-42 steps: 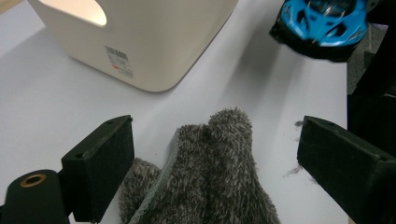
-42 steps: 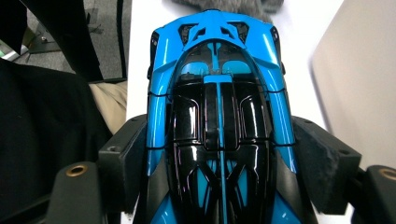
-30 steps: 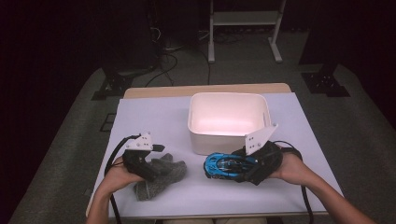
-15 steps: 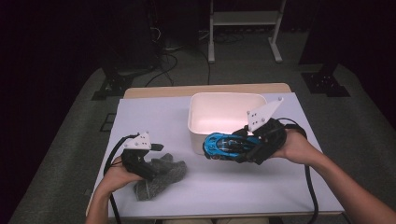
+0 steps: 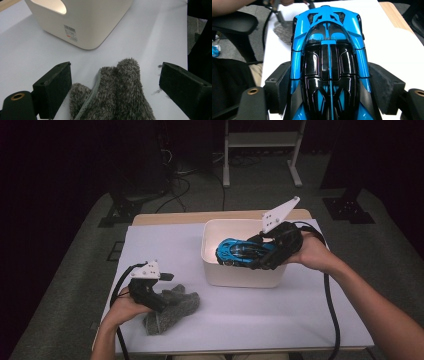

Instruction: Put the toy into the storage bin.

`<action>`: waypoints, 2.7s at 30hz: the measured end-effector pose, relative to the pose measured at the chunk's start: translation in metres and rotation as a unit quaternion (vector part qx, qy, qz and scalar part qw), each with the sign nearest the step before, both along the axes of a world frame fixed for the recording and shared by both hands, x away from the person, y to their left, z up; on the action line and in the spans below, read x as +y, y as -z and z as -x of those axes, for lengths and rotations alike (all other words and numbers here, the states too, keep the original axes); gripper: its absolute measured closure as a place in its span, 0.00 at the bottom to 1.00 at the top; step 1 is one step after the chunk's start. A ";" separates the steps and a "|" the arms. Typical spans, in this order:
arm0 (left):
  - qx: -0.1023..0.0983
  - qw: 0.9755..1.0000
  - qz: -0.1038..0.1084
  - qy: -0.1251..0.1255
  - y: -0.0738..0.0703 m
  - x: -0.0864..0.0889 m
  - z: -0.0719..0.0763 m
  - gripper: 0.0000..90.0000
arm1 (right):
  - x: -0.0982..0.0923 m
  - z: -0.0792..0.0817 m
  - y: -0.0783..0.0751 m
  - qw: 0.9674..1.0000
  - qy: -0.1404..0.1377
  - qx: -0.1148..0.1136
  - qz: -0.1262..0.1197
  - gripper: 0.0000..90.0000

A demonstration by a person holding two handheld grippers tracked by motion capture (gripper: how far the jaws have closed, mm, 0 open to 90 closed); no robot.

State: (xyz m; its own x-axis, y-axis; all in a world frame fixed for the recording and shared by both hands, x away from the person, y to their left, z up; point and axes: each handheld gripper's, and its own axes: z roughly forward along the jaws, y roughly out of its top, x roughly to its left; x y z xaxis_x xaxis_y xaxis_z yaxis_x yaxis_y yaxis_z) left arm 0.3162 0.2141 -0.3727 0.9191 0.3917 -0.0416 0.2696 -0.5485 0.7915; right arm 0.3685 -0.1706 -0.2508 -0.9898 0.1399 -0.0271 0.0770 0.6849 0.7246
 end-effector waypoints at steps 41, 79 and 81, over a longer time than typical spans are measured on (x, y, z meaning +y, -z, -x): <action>0.002 1.000 -0.002 0.001 0.003 0.000 -0.001 0.11 | 0.014 -0.088 0.049 0.998 0.021 0.051 0.023 0.28; -0.006 1.000 0.003 0.010 -0.001 0.000 0.001 0.11 | 0.032 -0.100 0.086 0.994 0.022 0.075 0.073 0.28; -0.007 1.000 0.004 0.011 -0.001 0.000 0.001 0.11 | 0.034 -0.101 0.086 0.994 0.021 0.077 0.073 0.28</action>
State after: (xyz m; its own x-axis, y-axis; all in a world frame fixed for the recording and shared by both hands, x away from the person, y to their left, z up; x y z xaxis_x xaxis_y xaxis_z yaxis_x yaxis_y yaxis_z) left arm 0.3152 0.2144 -0.3718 0.9279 0.3714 -0.0320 0.2467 -0.5476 0.7995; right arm 0.4695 -0.1367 -0.3371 -0.9772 0.1864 0.1015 0.2099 0.7762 0.5945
